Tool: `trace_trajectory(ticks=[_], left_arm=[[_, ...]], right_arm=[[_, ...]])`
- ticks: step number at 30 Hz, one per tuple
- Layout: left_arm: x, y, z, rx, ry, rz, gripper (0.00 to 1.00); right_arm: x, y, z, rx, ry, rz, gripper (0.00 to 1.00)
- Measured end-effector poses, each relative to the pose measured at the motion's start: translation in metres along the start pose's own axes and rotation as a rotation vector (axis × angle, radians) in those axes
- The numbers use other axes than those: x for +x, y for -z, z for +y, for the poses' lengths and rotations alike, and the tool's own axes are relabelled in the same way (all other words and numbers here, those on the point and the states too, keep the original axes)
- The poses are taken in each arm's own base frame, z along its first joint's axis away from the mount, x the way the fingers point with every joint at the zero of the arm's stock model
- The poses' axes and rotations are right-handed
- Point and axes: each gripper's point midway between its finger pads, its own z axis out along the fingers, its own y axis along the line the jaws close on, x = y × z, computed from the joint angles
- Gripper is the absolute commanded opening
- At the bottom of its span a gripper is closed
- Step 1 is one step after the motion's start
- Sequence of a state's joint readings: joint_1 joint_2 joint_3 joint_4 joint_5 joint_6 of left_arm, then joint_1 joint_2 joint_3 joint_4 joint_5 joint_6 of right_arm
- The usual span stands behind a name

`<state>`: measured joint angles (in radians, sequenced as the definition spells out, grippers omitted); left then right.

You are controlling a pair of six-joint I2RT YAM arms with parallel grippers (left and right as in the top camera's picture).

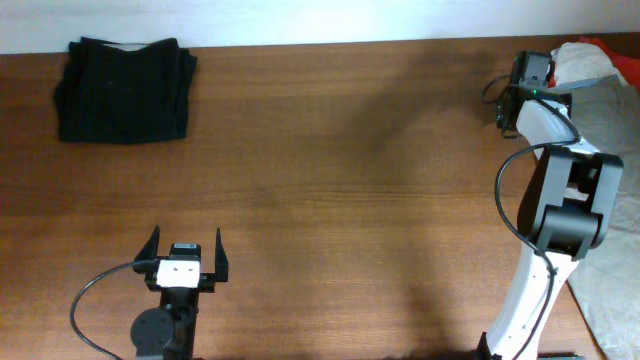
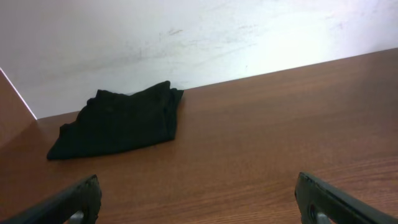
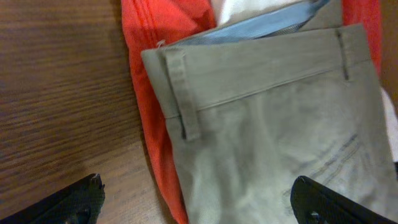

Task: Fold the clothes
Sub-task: 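Reach the right gripper to the khaki trousers' waistband and grasp it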

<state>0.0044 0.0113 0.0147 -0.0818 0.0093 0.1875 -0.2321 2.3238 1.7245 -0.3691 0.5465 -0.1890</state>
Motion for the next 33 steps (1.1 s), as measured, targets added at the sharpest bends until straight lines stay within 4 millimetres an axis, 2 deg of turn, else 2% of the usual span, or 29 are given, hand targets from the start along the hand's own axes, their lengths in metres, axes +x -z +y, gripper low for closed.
trace_trajectory(ticks=[6,17,24,29,33], left_arm=[[0.0,0.0,0.0,0.0,0.0,0.0,0.99],[0.0,0.0,0.0,0.0,0.0,0.0,0.99],[0.0,0.0,0.0,0.0,0.0,0.0,0.99],[0.0,0.0,0.0,0.0,0.0,0.0,0.99],[0.0,0.0,0.0,0.0,0.0,0.0,0.99]], right_arm=[[-0.011,-0.006,-0.005,0.002,-0.03,-0.046,0.94],[-0.003,-0.025,-0.027,-0.057,-0.124,-0.036,0.89],[-0.007,-0.026,-0.017,-0.113,-0.129,-0.054,0.86],[-0.009,-0.025,-0.012,-0.145,-0.133,-0.064,0.71],[-0.009,-0.024,-0.011,-0.152,-0.133,-0.066,0.64]])
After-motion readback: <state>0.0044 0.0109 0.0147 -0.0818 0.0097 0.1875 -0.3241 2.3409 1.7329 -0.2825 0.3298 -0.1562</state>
